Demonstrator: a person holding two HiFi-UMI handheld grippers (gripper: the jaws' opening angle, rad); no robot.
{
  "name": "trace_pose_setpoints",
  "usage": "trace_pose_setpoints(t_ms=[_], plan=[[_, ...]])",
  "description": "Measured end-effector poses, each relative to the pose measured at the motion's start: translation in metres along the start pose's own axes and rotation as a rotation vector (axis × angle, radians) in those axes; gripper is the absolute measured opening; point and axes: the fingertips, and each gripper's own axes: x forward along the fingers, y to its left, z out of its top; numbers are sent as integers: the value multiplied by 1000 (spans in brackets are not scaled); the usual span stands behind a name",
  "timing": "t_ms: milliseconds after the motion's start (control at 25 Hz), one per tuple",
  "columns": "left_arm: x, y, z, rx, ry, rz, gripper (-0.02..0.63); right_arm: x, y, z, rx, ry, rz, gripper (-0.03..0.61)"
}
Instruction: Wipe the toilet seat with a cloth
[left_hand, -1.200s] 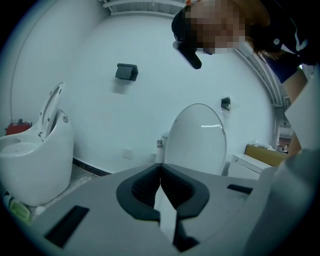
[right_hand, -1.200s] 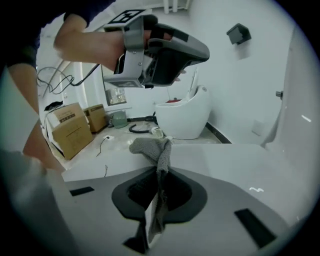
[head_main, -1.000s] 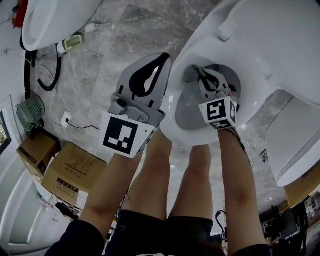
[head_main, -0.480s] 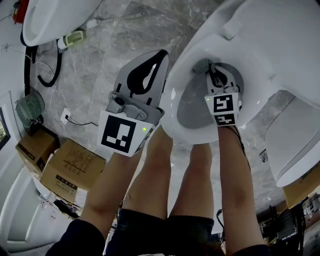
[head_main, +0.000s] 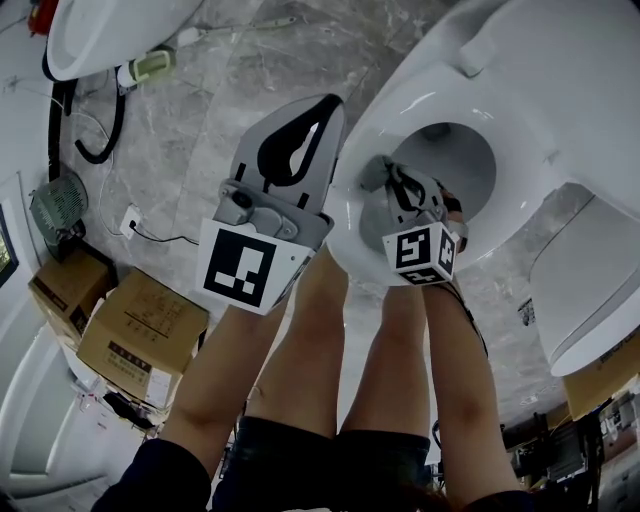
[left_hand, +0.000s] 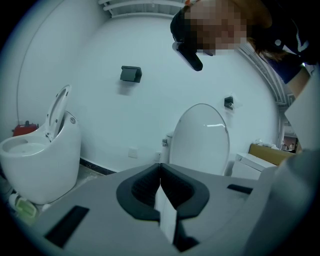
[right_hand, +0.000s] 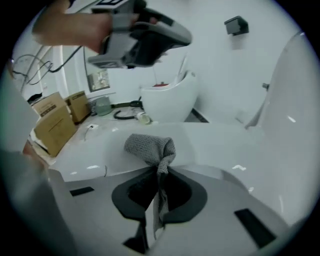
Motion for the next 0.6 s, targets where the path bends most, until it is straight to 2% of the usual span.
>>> trace_pose_setpoints(t_ms=[80,160,280,360,440,600], plan=[[-3,2,2,1,-4,7,20,3,-43,21,-9,-39,-109,41],[-7,3,4,2,-9,12,20,0,-75,38,-52,-73,-177,41],[-13,6,8,4,-15,21,20,-2,-85,45,-84,-110,-167,43],[-17,9,8,3,-16,29,20,-1,-58,45,-98,-128,-81,43],[-20,11,7,2,-16,35,20,-4,-12,46,-143,-154,38,43],[-24,10,5,-3,-21,40,20,-30,104,25,-357,-166,315,43]])
